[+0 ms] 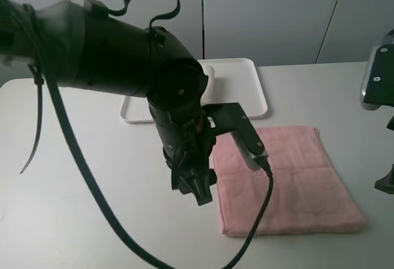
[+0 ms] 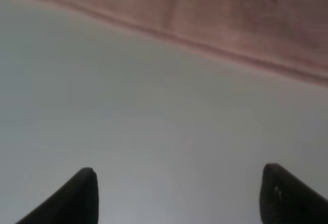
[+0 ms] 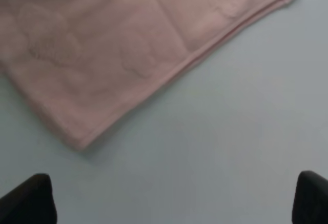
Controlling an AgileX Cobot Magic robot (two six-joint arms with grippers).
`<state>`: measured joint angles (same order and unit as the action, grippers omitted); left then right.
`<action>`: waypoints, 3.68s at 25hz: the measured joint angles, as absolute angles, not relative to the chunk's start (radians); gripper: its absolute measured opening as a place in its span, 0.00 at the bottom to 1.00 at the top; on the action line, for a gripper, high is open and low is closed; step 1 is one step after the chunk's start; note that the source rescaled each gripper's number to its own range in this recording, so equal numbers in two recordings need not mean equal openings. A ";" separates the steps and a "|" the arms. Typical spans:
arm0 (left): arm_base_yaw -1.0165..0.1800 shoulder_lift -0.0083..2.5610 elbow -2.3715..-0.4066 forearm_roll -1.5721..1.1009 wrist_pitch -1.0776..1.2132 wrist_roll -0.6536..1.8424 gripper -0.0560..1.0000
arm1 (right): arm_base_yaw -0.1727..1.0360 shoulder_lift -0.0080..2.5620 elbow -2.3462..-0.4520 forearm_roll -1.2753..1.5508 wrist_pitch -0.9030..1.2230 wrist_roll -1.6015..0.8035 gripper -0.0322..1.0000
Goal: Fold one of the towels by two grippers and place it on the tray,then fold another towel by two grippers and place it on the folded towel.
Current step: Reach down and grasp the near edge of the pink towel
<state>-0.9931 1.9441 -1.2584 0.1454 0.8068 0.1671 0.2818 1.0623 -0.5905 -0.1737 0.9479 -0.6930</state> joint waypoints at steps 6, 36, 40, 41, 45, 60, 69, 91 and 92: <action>-1.073 1.985 -1.264 0.143 0.767 0.165 0.84 | 0.282 1.062 -0.499 -0.188 0.946 -0.768 1.00; -1.203 2.168 -1.380 0.121 0.785 0.186 0.84 | 0.282 1.210 -0.355 -0.063 0.788 -1.146 1.00; -1.203 2.183 -1.384 0.106 0.796 0.198 0.84 | 0.282 1.211 -0.353 -0.063 0.742 -1.167 1.00; -1.203 2.188 -1.384 0.104 0.798 0.202 0.84 | 0.282 1.211 -0.353 -0.063 0.733 -1.172 1.00; -1.203 2.189 -1.385 0.100 0.806 0.209 0.84 | 0.282 1.211 -0.353 -0.063 0.724 -1.187 1.00; -1.203 2.189 -1.387 0.099 0.810 0.214 0.84 | 0.282 1.288 -0.280 -0.063 0.618 -1.246 1.00; -1.203 2.189 -1.387 0.099 0.812 0.214 0.84 | 0.282 1.400 -0.278 -0.065 0.529 -1.264 1.00; -1.205 2.193 -1.387 0.101 0.827 0.214 0.84 | 0.282 1.570 -0.290 -0.099 0.378 -1.249 0.60; -1.205 2.193 -1.387 0.101 0.827 0.214 0.84 | 0.282 1.571 -0.290 -0.101 0.372 -1.247 0.51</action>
